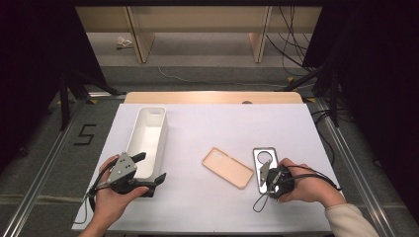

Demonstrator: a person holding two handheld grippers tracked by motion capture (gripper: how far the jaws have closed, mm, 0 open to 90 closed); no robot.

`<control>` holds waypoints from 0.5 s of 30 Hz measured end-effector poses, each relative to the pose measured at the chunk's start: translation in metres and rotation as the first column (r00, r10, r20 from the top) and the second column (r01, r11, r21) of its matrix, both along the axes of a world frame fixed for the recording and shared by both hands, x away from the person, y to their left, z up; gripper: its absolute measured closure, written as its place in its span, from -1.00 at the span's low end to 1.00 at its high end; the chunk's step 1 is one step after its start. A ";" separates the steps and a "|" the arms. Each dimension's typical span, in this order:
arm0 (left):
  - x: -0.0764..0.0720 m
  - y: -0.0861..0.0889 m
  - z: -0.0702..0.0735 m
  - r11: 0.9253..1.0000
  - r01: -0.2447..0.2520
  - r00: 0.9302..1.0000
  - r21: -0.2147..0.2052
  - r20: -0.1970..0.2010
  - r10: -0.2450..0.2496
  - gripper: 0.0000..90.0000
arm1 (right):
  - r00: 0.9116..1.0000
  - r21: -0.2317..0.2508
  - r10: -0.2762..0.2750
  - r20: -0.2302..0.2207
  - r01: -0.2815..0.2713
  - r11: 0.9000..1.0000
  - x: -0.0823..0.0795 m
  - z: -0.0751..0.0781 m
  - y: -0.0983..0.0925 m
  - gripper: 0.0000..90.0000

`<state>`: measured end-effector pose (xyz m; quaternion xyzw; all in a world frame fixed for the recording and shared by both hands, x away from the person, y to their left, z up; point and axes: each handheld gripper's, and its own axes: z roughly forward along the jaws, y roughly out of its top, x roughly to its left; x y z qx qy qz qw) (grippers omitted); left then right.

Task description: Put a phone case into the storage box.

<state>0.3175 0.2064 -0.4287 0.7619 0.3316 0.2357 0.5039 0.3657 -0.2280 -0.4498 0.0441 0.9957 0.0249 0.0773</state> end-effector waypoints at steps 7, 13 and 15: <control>0.000 0.000 0.000 1.000 0.003 1.000 -0.001 0.000 -0.003 -0.88 | 1.000 -0.016 0.005 -0.007 -0.005 1.000 0.001 0.000 0.004 0.33; 0.000 -0.001 0.000 1.000 0.006 1.000 -0.001 0.000 -0.006 -0.88 | 1.000 -0.044 0.017 -0.025 -0.018 0.999 -0.002 -0.001 0.008 0.54; 0.000 -0.001 0.000 1.000 0.008 1.000 -0.005 0.002 -0.008 -0.88 | 0.999 -0.043 0.024 -0.023 -0.025 0.999 -0.002 -0.001 0.008 0.57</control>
